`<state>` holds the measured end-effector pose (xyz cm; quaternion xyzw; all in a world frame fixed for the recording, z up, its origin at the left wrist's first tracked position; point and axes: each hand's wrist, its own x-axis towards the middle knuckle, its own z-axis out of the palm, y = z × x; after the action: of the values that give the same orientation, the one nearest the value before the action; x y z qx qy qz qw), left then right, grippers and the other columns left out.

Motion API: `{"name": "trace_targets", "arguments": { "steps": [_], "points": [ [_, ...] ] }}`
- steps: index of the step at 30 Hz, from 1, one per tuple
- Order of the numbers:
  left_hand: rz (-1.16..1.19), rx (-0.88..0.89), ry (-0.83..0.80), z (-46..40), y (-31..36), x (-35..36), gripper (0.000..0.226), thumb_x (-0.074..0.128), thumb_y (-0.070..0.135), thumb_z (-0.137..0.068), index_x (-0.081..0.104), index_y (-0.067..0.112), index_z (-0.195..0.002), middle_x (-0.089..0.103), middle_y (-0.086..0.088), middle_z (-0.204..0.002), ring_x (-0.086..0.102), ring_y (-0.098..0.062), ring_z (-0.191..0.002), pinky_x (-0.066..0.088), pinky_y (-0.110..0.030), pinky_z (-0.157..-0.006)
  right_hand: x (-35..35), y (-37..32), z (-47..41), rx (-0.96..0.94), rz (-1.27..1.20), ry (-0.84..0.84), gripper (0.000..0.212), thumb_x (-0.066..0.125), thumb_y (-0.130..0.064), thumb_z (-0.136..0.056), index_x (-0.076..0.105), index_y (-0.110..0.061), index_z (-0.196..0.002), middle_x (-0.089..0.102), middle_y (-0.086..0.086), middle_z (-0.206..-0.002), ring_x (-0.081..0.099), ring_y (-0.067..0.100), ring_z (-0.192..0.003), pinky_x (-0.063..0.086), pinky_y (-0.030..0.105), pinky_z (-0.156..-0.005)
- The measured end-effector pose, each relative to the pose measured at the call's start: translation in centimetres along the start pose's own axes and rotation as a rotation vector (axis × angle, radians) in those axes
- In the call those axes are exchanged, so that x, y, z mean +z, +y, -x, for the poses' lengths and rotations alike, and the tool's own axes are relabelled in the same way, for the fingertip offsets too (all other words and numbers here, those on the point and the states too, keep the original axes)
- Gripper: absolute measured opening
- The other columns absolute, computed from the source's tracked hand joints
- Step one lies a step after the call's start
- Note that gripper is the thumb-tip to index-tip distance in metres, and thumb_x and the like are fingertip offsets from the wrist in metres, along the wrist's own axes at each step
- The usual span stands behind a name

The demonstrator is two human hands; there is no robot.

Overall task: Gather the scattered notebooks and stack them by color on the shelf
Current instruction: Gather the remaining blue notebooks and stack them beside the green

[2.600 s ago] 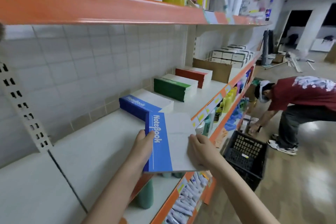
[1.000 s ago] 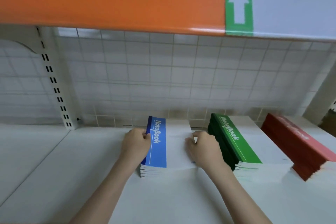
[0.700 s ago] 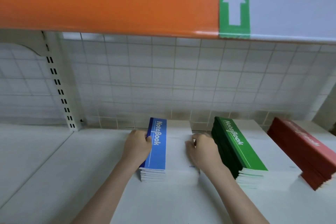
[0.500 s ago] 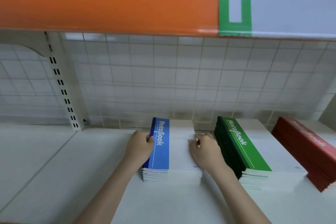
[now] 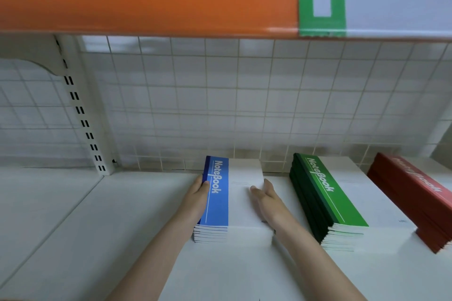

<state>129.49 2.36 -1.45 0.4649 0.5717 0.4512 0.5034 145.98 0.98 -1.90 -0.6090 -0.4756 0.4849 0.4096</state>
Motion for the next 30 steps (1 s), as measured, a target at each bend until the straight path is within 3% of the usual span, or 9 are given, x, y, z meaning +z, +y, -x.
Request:
{"name": "trace_targets", "arguments": {
  "steps": [2,6,9,12,15,18,21,26,30],
  "points": [
    [0.011,0.001,-0.013,-0.1,0.0,0.1,0.030,0.034,0.021,-0.104,0.046,0.026,-0.131,0.060,0.006,-0.106,0.060,-0.015,-0.094,0.050,-0.025,-0.075,0.0,-0.1,0.1,-0.019,-0.037,-0.004,0.025,0.043,-0.023,-0.100,0.041,-0.022,-0.124,0.061,-0.006,-0.103,0.062,0.008,-0.079,0.041,0.011,-0.045],
    [-0.006,-0.019,-0.055,-0.3,0.1,0.0,0.035,0.033,0.028,-0.104,0.038,0.030,-0.138,0.058,0.012,-0.102,0.059,-0.003,-0.081,0.049,-0.013,-0.054,0.1,0.2,0.1,-0.056,-0.047,0.009,0.020,0.047,-0.019,-0.098,0.043,-0.024,-0.117,0.062,-0.010,-0.096,0.062,0.002,-0.072,0.039,0.008,-0.043],
    [-0.041,-0.035,-0.082,-0.1,0.3,-0.3,0.044,0.032,0.037,-0.103,0.030,0.029,-0.146,0.052,0.008,-0.132,0.058,-0.007,-0.103,0.049,-0.017,-0.084,0.1,0.2,0.1,-0.057,-0.045,0.016,0.023,0.048,-0.020,-0.098,0.045,-0.020,-0.120,0.064,-0.007,-0.101,0.063,0.005,-0.076,0.042,0.010,-0.045],
    [-0.007,-0.095,-0.085,0.3,0.6,-0.8,0.050,0.034,0.044,-0.101,0.034,0.023,-0.146,0.048,-0.002,-0.143,0.051,-0.021,-0.125,0.039,-0.039,-0.108,-0.2,-0.7,0.9,-0.062,0.068,0.058,0.034,0.050,-0.026,-0.097,0.042,-0.019,-0.130,0.056,-0.007,-0.105,0.055,0.002,-0.073,0.047,0.015,-0.048],
    [-0.056,-0.011,-0.013,0.5,0.9,-1.9,0.033,0.035,0.040,-0.101,0.050,0.017,-0.121,0.059,0.006,-0.123,0.054,-0.013,-0.114,0.037,-0.031,-0.105,-1.2,-2.1,1.3,-0.168,0.328,0.164,0.045,0.050,-0.028,-0.097,0.041,-0.004,-0.135,0.050,0.007,-0.123,0.051,0.018,-0.100,0.043,0.027,-0.082],
    [-0.228,0.088,0.062,1.2,1.2,-3.9,0.015,0.037,0.034,-0.102,0.048,0.023,-0.104,0.053,0.009,-0.104,0.048,-0.009,-0.101,0.033,-0.022,-0.089,-1.0,-3.8,1.9,-0.297,0.568,0.161,0.047,0.048,-0.027,-0.097,0.040,-0.010,-0.140,0.046,0.010,-0.138,0.047,0.025,-0.123,0.036,0.028,-0.095],
    [-0.309,0.140,0.057,2.3,1.1,-6.4,0.015,0.040,0.027,-0.101,0.053,0.022,-0.096,0.061,0.001,-0.102,0.058,-0.018,-0.102,0.042,-0.028,-0.092,1.2,-5.2,3.0,-0.438,0.667,0.086,0.040,0.048,-0.024,-0.097,0.047,-0.016,-0.135,0.047,0.005,-0.141,0.048,0.022,-0.124,0.031,0.018,-0.088],
    [-0.602,0.258,0.112,5.2,-0.3,-11.4,0.014,0.050,0.022,-0.096,0.063,0.026,-0.100,0.064,0.009,-0.096,0.059,-0.001,-0.084,0.040,-0.004,-0.069,7.7,-6.6,4.4,-0.638,0.698,-0.123,0.026,0.051,-0.017,-0.093,0.063,-0.020,-0.115,0.062,-0.004,-0.122,0.057,0.014,-0.108,0.034,0.012,-0.080],
    [-0.809,0.260,0.196,6.8,-1.6,-15.8,0.029,0.046,0.028,-0.098,0.055,0.021,-0.124,0.061,0.003,-0.115,0.056,-0.009,-0.109,0.045,-0.025,-0.093,13.9,-6.4,5.3,-0.746,0.728,-0.261,0.028,0.050,-0.021,-0.094,0.059,-0.022,-0.121,0.058,-0.004,-0.126,0.052,0.012,-0.119,0.033,0.014,-0.092]
  ]
}}
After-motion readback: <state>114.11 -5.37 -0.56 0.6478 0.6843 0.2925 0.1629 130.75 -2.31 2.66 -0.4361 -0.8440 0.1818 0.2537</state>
